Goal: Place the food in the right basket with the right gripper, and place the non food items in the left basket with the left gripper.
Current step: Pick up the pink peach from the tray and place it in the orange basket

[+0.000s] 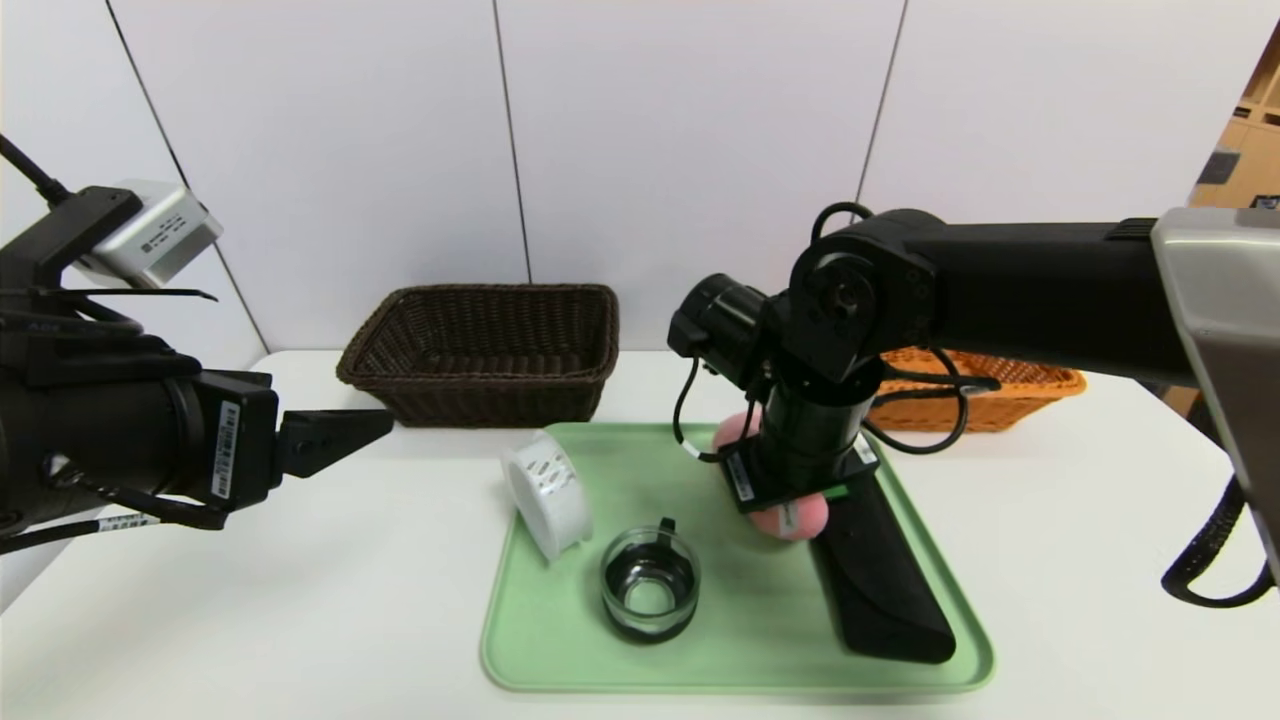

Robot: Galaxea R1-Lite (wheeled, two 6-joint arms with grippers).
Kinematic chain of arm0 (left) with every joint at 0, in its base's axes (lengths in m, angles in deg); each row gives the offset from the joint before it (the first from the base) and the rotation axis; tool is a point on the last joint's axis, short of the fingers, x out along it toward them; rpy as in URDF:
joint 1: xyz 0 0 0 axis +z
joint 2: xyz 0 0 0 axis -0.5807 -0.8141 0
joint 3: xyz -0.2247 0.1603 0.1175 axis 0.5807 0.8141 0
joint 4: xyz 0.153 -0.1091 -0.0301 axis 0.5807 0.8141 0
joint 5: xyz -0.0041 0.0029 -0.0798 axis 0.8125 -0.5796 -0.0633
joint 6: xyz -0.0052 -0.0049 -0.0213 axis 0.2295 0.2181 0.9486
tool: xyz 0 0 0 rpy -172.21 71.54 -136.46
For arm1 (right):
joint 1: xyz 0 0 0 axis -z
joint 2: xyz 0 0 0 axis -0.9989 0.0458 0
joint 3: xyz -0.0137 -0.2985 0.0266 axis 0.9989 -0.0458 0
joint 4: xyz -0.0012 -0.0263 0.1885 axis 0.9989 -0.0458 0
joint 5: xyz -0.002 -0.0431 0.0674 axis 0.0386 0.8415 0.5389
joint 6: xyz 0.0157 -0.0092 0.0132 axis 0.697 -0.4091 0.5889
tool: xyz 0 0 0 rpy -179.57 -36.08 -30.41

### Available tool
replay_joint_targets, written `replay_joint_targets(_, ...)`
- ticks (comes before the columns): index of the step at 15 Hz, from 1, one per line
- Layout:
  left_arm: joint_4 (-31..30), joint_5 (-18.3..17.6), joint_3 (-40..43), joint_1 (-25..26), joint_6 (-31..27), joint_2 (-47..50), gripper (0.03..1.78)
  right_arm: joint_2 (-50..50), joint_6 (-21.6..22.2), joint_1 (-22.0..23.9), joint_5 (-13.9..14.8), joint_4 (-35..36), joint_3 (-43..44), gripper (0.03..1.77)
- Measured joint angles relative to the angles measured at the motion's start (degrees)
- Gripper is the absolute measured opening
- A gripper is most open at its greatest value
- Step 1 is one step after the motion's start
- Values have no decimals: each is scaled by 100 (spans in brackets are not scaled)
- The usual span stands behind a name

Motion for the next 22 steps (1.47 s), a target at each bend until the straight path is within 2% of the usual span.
replay_joint_targets(5, 32, 79, -110, 4, -28, -16, 169, -571, -17, -85, -37, 0, 6, 61)
replay_joint_targets(8, 35, 212, -245, 9, -33, -59, 169, -1157, -50, -199, -180, 116, 9, 61)
replay_joint_targets(10, 35, 212, -272, 6, -37, -77, 169, -1593, -85, -249, -202, 533, 9, 61)
replay_joint_targets(12, 40, 232, -324, 4, -30, -110, 169, -1937, -262, -94, -63, 1215, 9, 61)
replay_joint_targets(14, 60, 302, -383, 4, -37, -151, 169, -2144, -436, 316, 18, 1829, 11, 61)
replay_joint_targets(17, 71, 466, -418, 4, -74, -195, 169, -2225, -645, 1275, -100, 2199, 9, 61)
replay_joint_targets(19, 127, 463, -449, 4, -74, -226, 169, -2131, -750, 1974, -452, 2500, 9, 61)
replay_joint_targets(22, 372, 466, -706, 0, -72, -317, 169, -1773, -657, 2693, -1068, 2630, 0, 61)
